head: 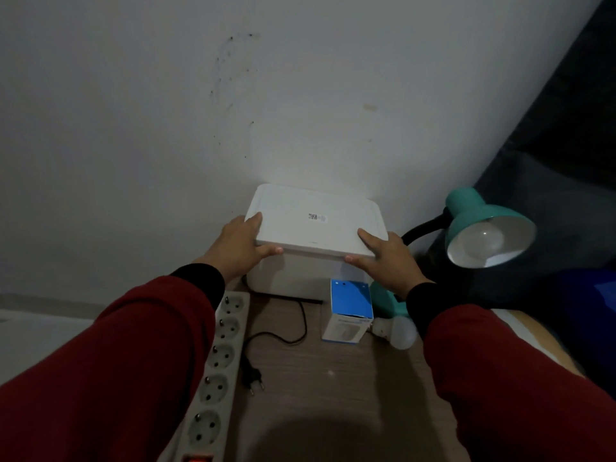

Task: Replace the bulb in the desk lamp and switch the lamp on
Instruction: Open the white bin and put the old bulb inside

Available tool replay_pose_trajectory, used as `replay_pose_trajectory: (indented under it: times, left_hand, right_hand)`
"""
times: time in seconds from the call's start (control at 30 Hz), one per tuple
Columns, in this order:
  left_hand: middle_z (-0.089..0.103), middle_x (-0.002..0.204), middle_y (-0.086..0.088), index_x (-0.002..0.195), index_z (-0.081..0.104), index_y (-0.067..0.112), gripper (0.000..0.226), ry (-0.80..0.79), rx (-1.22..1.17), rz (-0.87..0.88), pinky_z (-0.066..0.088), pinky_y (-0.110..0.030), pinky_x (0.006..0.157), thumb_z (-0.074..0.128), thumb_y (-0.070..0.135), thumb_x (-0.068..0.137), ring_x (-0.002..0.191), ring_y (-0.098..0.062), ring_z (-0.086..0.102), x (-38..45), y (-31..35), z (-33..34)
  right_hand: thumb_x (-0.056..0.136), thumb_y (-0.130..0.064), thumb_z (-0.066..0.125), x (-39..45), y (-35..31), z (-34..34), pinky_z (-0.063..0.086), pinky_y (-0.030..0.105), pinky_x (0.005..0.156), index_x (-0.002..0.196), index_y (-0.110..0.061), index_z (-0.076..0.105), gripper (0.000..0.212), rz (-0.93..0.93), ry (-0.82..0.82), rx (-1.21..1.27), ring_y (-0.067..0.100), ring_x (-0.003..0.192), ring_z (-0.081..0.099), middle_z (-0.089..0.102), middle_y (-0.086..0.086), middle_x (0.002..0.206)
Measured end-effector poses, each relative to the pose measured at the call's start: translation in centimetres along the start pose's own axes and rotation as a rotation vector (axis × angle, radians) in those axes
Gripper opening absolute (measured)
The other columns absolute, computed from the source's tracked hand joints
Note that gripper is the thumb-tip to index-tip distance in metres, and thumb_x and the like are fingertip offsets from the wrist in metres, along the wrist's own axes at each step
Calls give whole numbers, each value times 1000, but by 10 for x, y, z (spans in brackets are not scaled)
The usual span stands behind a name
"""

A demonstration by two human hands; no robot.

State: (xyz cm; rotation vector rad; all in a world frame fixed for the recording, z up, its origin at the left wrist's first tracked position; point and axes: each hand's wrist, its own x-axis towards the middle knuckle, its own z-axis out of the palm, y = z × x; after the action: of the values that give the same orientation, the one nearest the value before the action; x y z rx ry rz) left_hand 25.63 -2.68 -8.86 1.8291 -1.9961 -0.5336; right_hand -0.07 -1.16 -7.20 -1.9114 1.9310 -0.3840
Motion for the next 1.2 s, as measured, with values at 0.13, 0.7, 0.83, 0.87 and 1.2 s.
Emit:
replay_pose_trajectory:
  times: [0.13,0.7,0.83,0.87,1.2]
  left_hand:
    - [51,117,-20,119,44,9,56,10,-3,9,40,-34,87,63,46,82,112,-34,48,-1,1,0]
    - [53,123,-22,126,49,5,70,132,-29,-11,39,-32,89,78,36,71,118,-32,47,-4,5,6]
    - [55,116,-19,121,50,6,68,146,-25,-4,41,-34,88,78,39,69,113,-34,49,-4,3,7]
    - [55,116,-19,122,49,7,68,146,-33,-5,41,-35,89,78,39,69,114,-33,49,-4,3,8]
    - [45,139,-17,142,36,9,87,167,-111,-21,31,-35,109,79,33,71,131,-31,38,-7,5,11]
  right_hand:
    - [86,-46,60,-4,-1,-7,33,32,109,142,-17,43,66,-19,15,-41,34,131,41,41,23,139]
    - [85,-51,58,-8,4,2,37,38,107,144,-15,38,72,-38,61,-120,33,128,42,39,19,138]
    - [86,-54,54,-7,6,4,39,42,108,145,-17,35,72,-46,69,-152,33,129,42,37,19,141]
    - [86,-54,53,-6,6,3,40,44,108,145,-17,35,72,-46,71,-156,34,129,42,37,19,141]
    - [87,-50,54,-5,4,-8,38,36,106,144,-16,39,68,-68,103,-163,34,127,43,40,20,138]
